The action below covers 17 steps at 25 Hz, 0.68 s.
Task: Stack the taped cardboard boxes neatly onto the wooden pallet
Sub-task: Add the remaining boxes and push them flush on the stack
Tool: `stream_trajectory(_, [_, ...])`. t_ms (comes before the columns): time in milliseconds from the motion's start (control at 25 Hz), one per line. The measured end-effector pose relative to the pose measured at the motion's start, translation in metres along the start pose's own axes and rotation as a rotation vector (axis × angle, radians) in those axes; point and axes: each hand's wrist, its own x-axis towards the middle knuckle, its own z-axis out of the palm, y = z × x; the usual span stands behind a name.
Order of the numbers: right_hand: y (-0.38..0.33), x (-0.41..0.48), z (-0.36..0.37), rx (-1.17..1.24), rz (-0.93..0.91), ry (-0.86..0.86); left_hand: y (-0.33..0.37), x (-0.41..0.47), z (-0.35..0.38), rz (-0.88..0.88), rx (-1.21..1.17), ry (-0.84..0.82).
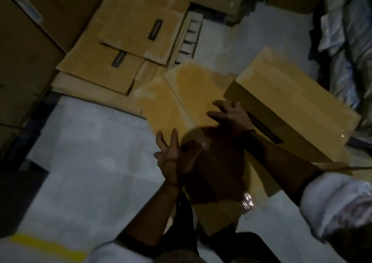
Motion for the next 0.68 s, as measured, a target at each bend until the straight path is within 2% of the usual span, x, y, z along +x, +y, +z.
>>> stream_trajectory(80, [-0.031, -0.017, -0.043, -0.139, 0.004, 0.056, 0.010, -0.005, -0.039, 0.075, 0.027, -0.041])
stream_trajectory(160, [-0.051, -0.047, -0.062, -0.165, 0.150, 0.098, 0.020, -0.016, -0.066, 0.149, 0.053, -0.053])
stream_trajectory(320, [-0.097, -0.132, -0.079, -0.108, 0.406, 0.337, 0.041, -0.065, -0.099, 0.309, 0.035, -0.079])
stream_trajectory(480, [-0.169, -0.248, -0.074, -0.072, 0.654, 0.500, 0.020, -0.136, -0.127, 0.561, 0.162, -0.175])
stream_trajectory(680, [-0.289, -0.388, -0.066, -0.074, 0.990, 0.596, -0.015, -0.220, -0.166, 0.935, 0.366, -0.311])
